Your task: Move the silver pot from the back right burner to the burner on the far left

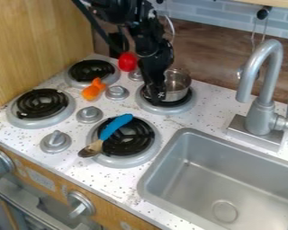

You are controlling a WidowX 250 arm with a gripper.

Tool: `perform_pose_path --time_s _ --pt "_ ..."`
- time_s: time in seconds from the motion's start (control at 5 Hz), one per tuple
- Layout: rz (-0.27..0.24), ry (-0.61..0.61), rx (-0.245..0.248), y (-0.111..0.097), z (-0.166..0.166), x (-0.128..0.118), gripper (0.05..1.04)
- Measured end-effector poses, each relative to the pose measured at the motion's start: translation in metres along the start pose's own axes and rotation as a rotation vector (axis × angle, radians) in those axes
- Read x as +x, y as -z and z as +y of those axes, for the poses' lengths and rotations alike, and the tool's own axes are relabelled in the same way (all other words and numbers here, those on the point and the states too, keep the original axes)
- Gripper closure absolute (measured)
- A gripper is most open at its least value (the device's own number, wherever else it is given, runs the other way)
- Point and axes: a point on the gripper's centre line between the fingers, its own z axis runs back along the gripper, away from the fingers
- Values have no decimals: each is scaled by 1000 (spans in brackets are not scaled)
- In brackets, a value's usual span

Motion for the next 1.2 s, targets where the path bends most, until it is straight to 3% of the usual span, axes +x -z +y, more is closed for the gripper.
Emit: perform_pose_path --time_s 0.4,0.6,0.8,1.0,1.2 --pt "-74 51 45 4 -2 24 77" --pt "-111 83 42 3 -8 36 77" --pt "-107 94 23 14 -11 35 77" --pt "-61 97 19 28 -10 29 131" --pt "-62 69 22 29 -9 29 414"
